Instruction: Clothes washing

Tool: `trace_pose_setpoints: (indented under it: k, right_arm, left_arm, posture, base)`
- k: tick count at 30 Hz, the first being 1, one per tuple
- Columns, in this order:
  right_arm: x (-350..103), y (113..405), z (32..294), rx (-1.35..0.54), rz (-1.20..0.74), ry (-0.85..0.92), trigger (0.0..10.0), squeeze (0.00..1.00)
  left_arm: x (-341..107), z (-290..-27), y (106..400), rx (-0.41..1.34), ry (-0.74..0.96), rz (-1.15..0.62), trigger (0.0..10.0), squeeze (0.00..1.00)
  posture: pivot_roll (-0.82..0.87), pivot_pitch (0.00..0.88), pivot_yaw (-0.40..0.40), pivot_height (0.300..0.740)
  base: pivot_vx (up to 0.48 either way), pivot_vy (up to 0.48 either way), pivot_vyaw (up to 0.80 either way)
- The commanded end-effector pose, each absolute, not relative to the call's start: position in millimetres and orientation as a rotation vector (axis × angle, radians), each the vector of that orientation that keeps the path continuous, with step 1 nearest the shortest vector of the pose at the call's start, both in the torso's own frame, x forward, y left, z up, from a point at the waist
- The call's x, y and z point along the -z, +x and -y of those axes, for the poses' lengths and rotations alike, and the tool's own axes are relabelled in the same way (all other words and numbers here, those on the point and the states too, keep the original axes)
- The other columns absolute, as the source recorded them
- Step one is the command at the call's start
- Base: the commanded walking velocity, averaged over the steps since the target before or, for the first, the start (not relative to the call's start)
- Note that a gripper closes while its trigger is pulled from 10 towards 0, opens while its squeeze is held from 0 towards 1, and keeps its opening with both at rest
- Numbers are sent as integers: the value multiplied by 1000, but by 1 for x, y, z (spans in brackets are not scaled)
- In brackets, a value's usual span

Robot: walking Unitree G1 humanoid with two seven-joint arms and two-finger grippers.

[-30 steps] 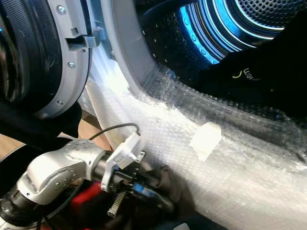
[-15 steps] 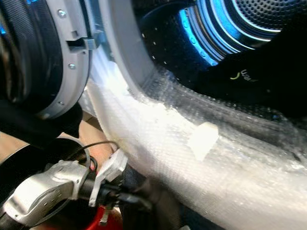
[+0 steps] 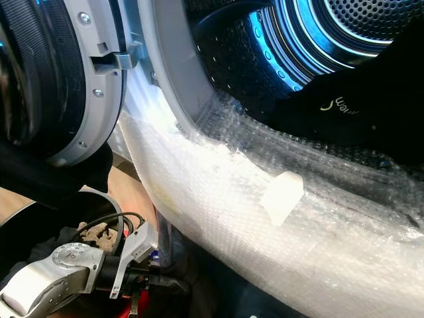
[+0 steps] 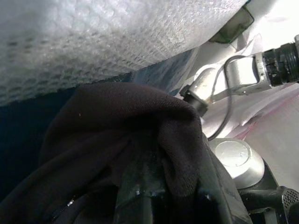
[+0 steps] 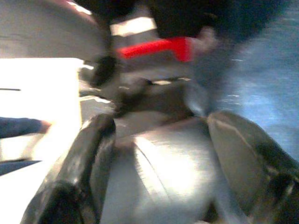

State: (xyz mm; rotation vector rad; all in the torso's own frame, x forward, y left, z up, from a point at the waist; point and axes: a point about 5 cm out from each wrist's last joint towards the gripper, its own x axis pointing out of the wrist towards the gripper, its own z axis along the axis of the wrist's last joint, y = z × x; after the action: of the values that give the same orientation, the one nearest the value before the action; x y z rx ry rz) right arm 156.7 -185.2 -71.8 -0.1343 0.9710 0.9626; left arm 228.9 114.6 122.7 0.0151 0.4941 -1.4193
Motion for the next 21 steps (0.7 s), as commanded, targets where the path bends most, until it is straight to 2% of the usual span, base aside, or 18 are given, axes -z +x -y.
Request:
trace_pose_setpoints:
  k: [1, 4, 11, 14, 21]
  right_arm:
    - [67, 153, 181, -1006, -929, 11, 10000, 0]
    - [58, 161, 179, -1011, -862, 90, 10000, 0]
    - [35, 157, 182, -1133, -746, 134, 10000, 0]
    - [20, 161, 184, -1116, -653, 259, 10000, 0]
    - [-3, 149, 186, -1148, -597, 307, 10000, 0]
  left_arm:
    - [-126, -114, 226, 1429, 46, -472, 0, 0]
    - [-122, -116, 224, 1425, 56, -488, 0, 0]
    - [-121, -112, 220, 1455, 55, -495, 0, 0]
    - [-120, -113, 219, 1453, 55, -500, 0, 0]
    - [-120, -111, 223, 1458, 77, -495, 0, 0]
  posture:
    - [117, 92, -47, 740]
    - [116, 88, -48, 740]
    - [107, 76, -49, 740]
    - [96, 62, -46, 740]
    - [80, 49, -41, 740]
  base:
    - [0, 0, 0]
    - [0, 0, 0]
    - [0, 0, 0]
    - [0, 0, 0]
    - [0, 0, 0]
